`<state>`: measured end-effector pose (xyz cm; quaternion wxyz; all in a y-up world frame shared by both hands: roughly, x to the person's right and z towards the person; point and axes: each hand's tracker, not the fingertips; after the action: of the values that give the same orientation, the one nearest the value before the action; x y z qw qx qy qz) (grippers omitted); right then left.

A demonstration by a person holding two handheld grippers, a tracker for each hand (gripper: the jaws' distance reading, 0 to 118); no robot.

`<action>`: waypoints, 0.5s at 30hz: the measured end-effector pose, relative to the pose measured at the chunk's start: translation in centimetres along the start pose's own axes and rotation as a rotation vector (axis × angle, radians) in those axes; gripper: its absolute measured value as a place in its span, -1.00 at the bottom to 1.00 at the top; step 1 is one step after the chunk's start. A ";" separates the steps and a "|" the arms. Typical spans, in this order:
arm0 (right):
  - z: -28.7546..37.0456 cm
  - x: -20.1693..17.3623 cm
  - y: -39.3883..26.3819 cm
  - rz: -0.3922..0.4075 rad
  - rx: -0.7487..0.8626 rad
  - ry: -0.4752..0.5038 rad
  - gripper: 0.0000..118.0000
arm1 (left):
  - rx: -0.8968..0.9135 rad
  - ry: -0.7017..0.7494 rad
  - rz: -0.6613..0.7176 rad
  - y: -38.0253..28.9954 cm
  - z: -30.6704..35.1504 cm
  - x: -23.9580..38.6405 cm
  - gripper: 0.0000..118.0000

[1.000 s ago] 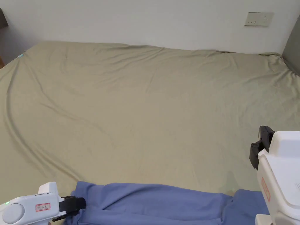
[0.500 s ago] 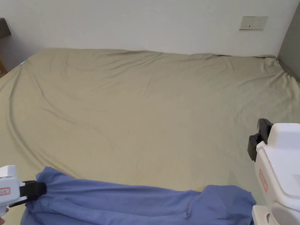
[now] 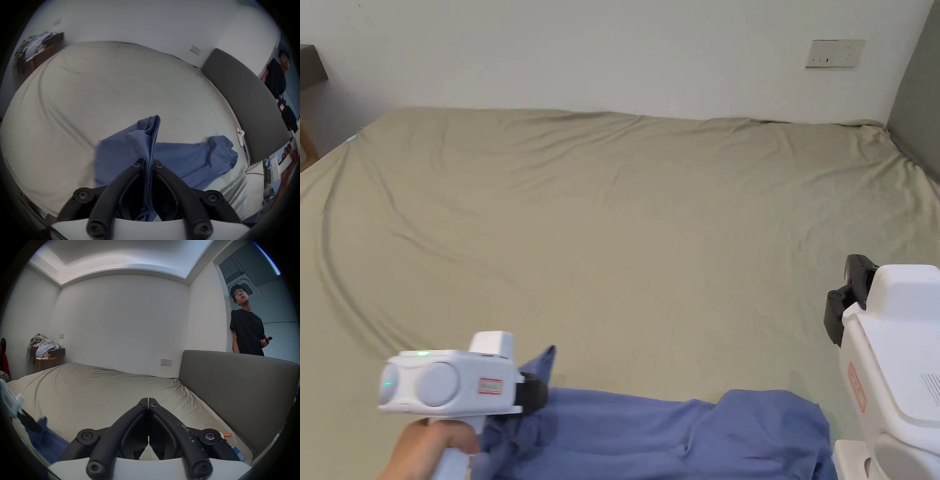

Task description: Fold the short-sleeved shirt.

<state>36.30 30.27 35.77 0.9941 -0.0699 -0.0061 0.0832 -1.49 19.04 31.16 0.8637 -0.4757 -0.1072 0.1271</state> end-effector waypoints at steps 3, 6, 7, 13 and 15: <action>0.2 0.6 -0.1 0.000 0.001 -0.011 -0.97 | -0.056 -0.021 -0.030 -0.4 -3.5 3.7 -0.88; 0.4 1.2 -0.2 -0.001 -0.002 -0.022 -0.97 | -0.089 -0.037 -0.029 -0.8 -6.2 5.9 -0.88; 0.4 1.3 -0.3 -0.002 -0.005 -0.027 -0.97 | -0.103 -0.030 -0.031 -1.1 -7.0 6.6 -0.88; 0.6 2.0 -0.6 0.002 -0.014 -0.042 -0.97 | -0.108 -0.057 -0.015 -1.9 -8.0 7.3 0.15; 0.6 2.0 -0.6 0.000 -0.017 -0.045 -0.97 | -0.082 -0.084 -0.010 -1.9 -6.7 7.5 0.99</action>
<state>38.41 30.10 36.41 0.9931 -0.0765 -0.0291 0.0846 7.86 15.12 29.73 0.8388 -0.5046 -0.1508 0.1382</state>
